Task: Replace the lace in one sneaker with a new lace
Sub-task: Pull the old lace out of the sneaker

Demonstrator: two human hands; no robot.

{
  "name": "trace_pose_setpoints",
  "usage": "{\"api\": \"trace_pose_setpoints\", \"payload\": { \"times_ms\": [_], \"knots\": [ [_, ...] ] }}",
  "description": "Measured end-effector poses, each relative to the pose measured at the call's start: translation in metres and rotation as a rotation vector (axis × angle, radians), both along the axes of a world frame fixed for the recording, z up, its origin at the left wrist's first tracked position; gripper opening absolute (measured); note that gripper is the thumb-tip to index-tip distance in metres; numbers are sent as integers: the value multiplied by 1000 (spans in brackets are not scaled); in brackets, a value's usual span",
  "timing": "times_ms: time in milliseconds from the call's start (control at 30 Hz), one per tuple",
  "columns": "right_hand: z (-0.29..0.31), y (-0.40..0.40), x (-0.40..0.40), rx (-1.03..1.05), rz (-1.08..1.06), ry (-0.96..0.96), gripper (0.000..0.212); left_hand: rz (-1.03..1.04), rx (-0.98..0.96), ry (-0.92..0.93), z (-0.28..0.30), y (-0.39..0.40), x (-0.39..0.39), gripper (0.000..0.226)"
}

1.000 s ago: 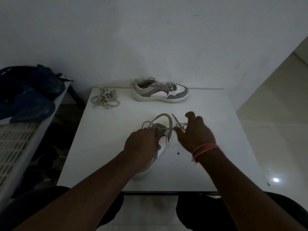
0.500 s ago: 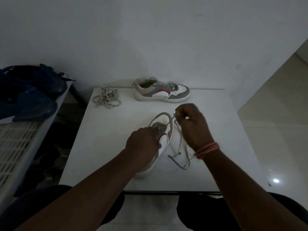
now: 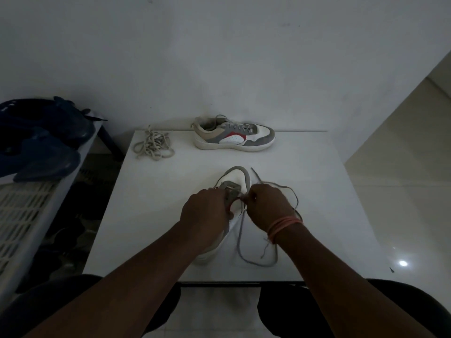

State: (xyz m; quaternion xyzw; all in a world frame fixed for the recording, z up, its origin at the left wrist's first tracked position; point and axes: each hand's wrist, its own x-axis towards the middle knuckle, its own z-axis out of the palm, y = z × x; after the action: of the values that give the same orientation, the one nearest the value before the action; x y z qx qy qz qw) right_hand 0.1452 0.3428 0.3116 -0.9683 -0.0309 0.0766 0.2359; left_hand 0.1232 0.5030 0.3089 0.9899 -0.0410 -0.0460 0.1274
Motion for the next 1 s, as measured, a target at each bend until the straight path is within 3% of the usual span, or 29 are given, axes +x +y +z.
{"api": "trace_pose_setpoints", "payload": {
  "times_ms": [167,300,467,567,633,667,733,800,833,900,1000],
  "knots": [
    [38,-26,14,121,-17,50,40,-41,39,-2,0,0,-4,47],
    [54,-47,18,304,-132,-42,39,-31,69,13,6,2,1,48],
    [37,-55,19,288,-176,-177,24,-31,35,57,5,-1,-3,46],
    [35,-61,23,255,-165,-260,15,-57,6,-129,12,-7,-7,42],
    [22,-65,25,80,-79,-106,17,-133,-59,-230,19,-15,-7,39],
    [11,-64,21,-29,-38,40,29,-182,-108,-244,21,-19,-8,38],
    [-8,-61,9,-183,-17,289,71,-246,-227,-219,26,-27,-13,37],
    [-23,-56,-4,-206,-32,316,99,-268,-274,-188,30,-33,-20,37],
    [-29,-53,-7,-203,-43,286,100,-284,-273,-180,30,-35,-24,36],
    [-34,-48,-10,-220,-43,210,82,-319,-308,-137,27,-40,-34,36],
    [-32,-44,-12,-247,-12,57,25,-327,-373,-33,15,-44,-39,38]
  ]
}}
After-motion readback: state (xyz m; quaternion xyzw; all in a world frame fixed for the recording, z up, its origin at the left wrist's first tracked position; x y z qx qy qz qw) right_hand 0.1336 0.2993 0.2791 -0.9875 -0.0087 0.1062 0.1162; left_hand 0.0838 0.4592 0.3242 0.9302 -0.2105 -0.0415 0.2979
